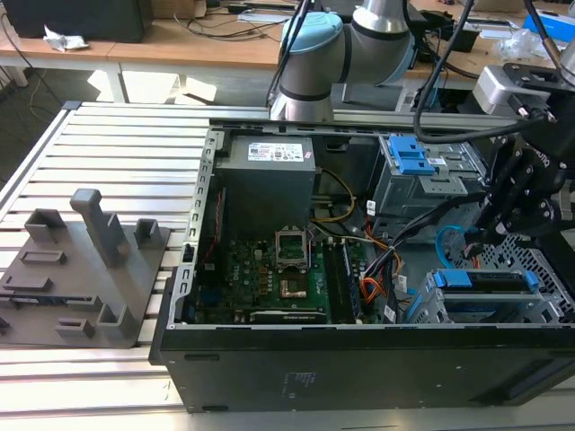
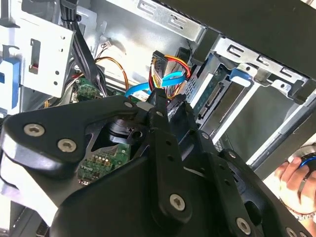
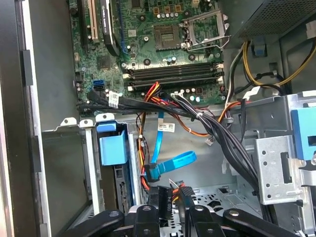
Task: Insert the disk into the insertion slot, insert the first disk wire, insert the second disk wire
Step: 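Insert the first disk wire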
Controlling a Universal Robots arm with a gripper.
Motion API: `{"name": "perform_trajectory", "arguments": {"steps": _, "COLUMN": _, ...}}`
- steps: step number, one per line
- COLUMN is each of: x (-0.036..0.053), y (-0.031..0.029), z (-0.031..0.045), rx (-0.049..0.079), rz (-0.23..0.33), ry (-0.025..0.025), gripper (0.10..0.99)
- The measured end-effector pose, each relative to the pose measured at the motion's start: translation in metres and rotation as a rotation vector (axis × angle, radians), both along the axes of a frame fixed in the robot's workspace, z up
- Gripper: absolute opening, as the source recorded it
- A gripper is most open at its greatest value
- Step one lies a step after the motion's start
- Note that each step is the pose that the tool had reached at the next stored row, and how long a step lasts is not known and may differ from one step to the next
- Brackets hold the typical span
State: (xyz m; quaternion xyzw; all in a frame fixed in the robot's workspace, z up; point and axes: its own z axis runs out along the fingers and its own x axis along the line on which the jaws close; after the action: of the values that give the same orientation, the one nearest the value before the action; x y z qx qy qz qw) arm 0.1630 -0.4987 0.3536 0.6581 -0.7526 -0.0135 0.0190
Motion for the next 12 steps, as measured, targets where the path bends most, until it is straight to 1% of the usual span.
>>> {"name": "perform_trajectory", "arguments": {"steps": 3, "x": 0.0, "y": 0.0, "z": -0.0059, "rx": 0.0, "rz": 0.0, "ry": 0.0, "gripper": 0.302}}
{"name": "perform_trajectory", "arguments": {"steps": 6, "x": 0.0, "y": 0.0, "z": -0.0085, "rx": 0.0, "rz": 0.0, "ry": 0.0, "gripper": 0.302}}
{"name": "perform_trajectory", "arguments": {"steps": 11, "x": 0.0, "y": 0.0, "z": -0.0087, "rx": 0.0, "rz": 0.0, "ry": 0.0, "gripper": 0.302}}
{"name": "perform_trajectory", "arguments": {"steps": 12, "x": 0.0, "y": 0.0, "z": -0.0087, "rx": 0.0, "rz": 0.0, "ry": 0.0, "gripper": 0.286}}
